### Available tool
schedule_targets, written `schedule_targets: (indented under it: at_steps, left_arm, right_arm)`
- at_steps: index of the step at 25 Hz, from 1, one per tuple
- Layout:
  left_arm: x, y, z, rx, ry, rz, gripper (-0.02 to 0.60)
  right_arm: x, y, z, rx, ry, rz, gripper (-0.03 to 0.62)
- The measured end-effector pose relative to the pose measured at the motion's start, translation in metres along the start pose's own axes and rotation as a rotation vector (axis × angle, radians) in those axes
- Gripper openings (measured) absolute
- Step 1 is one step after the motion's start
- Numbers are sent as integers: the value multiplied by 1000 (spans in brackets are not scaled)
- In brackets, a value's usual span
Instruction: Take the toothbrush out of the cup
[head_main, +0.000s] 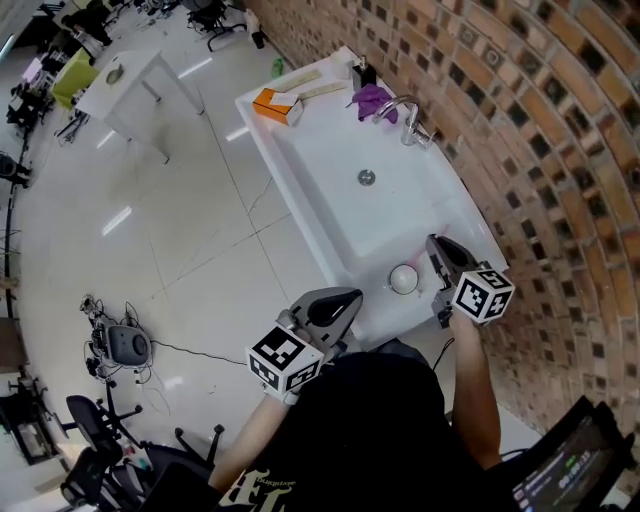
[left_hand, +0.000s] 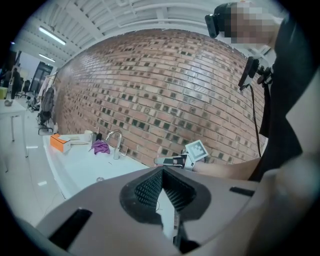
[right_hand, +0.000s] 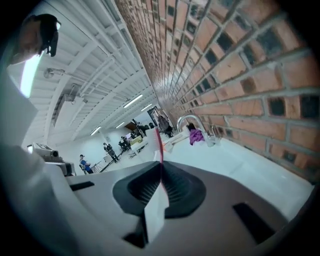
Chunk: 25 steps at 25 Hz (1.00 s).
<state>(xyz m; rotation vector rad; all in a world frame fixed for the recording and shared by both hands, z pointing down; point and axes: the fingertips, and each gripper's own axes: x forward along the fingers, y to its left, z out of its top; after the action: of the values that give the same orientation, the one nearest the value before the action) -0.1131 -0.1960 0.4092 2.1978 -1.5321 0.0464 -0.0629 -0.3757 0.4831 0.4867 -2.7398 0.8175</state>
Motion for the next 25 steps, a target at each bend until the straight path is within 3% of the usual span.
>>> schedule_targets:
  at_steps: [4, 7, 16, 25]
  left_arm:
    - [-8, 1, -3, 6, -5, -25, -3]
    - [-16, 5, -4, 8, -12, -38, -3]
    - [-46, 9, -14, 20, 0, -102, -3]
    - [-72, 3, -35, 53, 41, -230, -3]
  right_arm:
    - [-15, 23, 31, -55, -70, 0, 0]
    - [-22, 33, 34, -85, -78, -15, 0]
    - [-50, 66, -2, -112, -70, -112, 0]
    - [-84, 115, -53, -103, -69, -199, 0]
